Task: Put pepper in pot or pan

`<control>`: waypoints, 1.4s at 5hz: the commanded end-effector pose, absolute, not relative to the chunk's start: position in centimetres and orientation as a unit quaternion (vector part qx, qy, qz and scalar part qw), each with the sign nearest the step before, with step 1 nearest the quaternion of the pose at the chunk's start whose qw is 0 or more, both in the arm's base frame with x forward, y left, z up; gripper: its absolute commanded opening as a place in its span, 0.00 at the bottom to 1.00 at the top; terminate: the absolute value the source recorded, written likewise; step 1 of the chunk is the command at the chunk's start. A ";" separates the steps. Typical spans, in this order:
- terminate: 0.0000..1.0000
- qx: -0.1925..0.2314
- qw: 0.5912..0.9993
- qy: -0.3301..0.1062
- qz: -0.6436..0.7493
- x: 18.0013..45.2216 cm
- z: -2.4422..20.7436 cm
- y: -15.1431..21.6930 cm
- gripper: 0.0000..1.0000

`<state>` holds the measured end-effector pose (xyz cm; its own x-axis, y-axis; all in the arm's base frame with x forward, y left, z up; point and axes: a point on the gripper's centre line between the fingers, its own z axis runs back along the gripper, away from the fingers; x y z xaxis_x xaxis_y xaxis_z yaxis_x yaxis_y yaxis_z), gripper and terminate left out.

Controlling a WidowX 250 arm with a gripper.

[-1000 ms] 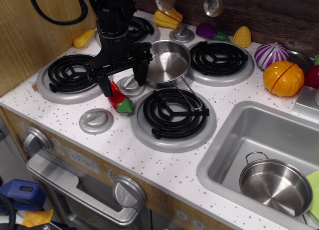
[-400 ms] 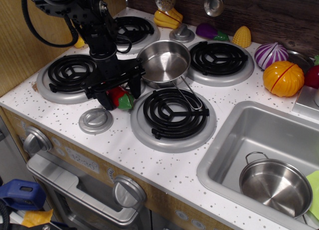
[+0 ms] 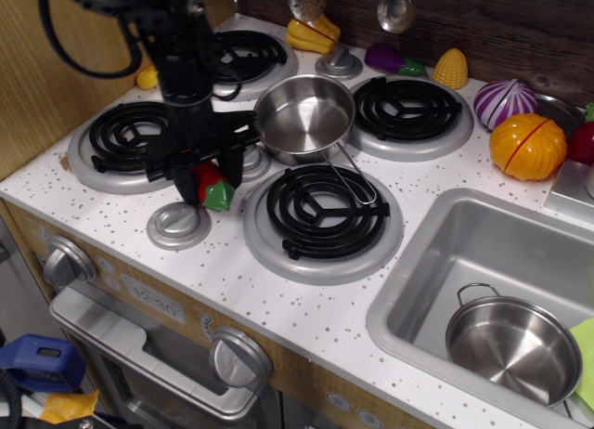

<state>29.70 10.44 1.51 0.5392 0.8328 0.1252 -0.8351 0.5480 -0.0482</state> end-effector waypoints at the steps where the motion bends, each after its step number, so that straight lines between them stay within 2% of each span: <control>1: 0.00 0.026 0.882 -0.160 0.443 34.3 8.9 8.7 0.00; 3: 0.00 -0.017 0.884 -0.236 0.404 39.2 9.0 6.8 0.00; 4: 0.00 -0.038 0.882 -0.257 0.393 39.1 7.9 5.5 0.00; 5: 0.00 -0.038 0.882 -0.257 0.393 39.1 7.9 5.5 1.00; 6: 0.00 -0.038 0.882 -0.257 0.393 39.1 7.9 5.5 1.00; 7: 1.00 -0.038 0.882 -0.257 0.393 39.1 7.9 5.5 1.00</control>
